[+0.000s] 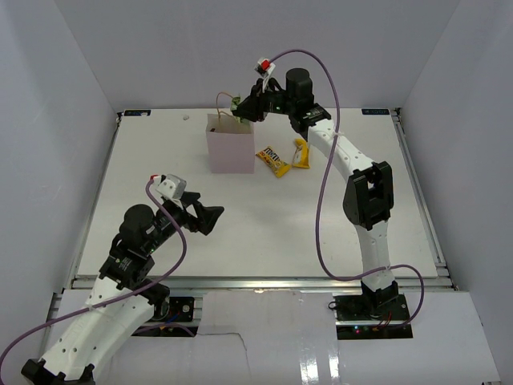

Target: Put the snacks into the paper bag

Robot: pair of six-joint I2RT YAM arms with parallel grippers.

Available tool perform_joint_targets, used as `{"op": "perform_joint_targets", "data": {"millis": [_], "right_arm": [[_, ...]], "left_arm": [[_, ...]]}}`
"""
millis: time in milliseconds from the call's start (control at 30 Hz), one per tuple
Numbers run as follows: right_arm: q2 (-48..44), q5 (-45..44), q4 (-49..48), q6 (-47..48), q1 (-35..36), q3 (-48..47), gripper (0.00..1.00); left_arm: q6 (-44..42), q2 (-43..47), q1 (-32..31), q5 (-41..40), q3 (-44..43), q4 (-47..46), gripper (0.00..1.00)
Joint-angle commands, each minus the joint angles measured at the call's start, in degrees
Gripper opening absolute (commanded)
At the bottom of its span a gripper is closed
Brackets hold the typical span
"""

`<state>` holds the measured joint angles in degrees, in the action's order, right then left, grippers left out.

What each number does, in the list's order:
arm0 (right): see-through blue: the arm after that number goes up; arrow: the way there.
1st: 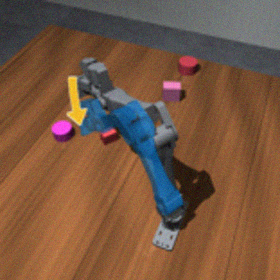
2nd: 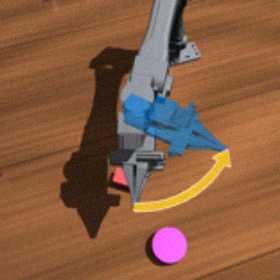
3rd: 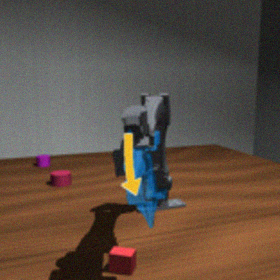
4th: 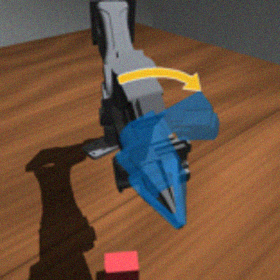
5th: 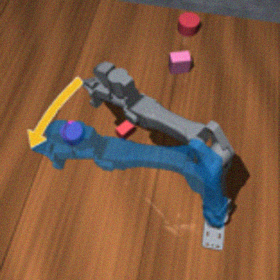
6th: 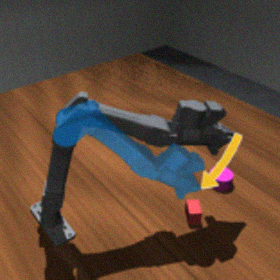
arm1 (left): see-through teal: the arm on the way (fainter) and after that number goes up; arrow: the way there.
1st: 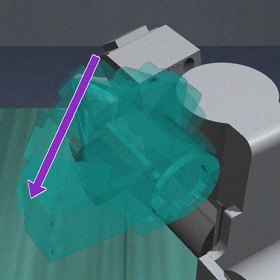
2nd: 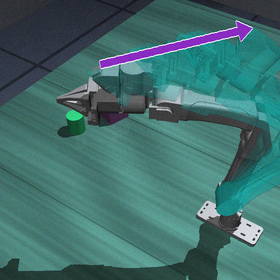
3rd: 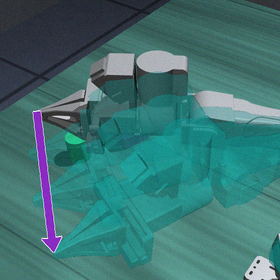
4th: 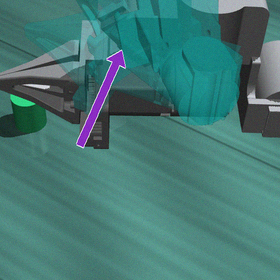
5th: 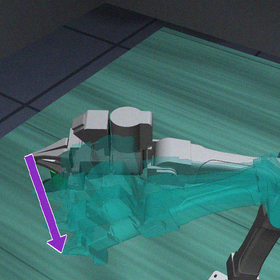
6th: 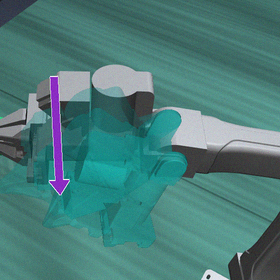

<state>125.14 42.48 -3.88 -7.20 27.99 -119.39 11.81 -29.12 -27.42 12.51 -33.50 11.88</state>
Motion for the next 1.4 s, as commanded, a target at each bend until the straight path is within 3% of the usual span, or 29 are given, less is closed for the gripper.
{"op": "perform_joint_targets", "data": {"millis": [0, 433, 767, 967, 1067, 1200, 1333, 1367], "right_arm": [[1.0, -0.3, -5.5, -3.8, 0.0, -1.7, 0.16], [4.3, -0.1, -8.5, -6.2, 0.0, -0.6, 0.21], [3.7, -0.7, -8.2, -5.4, 0.0, 0.7, 0.47], [1.0, -1.7, -7.0, -3.1, -0.5, 3.5, 0.52], [-1.6, -1.6, -5.9, -1.7, -1.6, 5.5, 0.52], [-9.1, 0.1, -1.6, 1.7, -5.3, 10.5, 0.52], [-18.2, -0.5, 11.8, 11.1, -11.8, 18.3, 0.61], [-23.1, -1.3, 13.8, 14.6, -13.0, 24.5, 0.63]], "left_arm": [[-0.6, -0.1, -0.2, -0.2, -0.7, 0.2, 0.98], [-0.5, -0.7, -0.2, 0.7, -0.3, -0.3, 0.98], [-0.1, -1.5, -0.2, 2.1, -0.2, -0.7, 0.98], [1.4, -2.8, -0.2, 2.0, 0.2, -2.2, 0.98], [7.1, -4.0, -0.1, -2.6, 0.5, -4.0, 0.98], [15.1, -8.0, -0.2, 0.9, 1.9, -10.6, 0.98], [22.4, -22.9, -1.0, 3.2, -2.8, -13.7, 0.98], [23.2, -25.5, -3.3, 1.9, -3.9, -13.9, 0.98]]}}
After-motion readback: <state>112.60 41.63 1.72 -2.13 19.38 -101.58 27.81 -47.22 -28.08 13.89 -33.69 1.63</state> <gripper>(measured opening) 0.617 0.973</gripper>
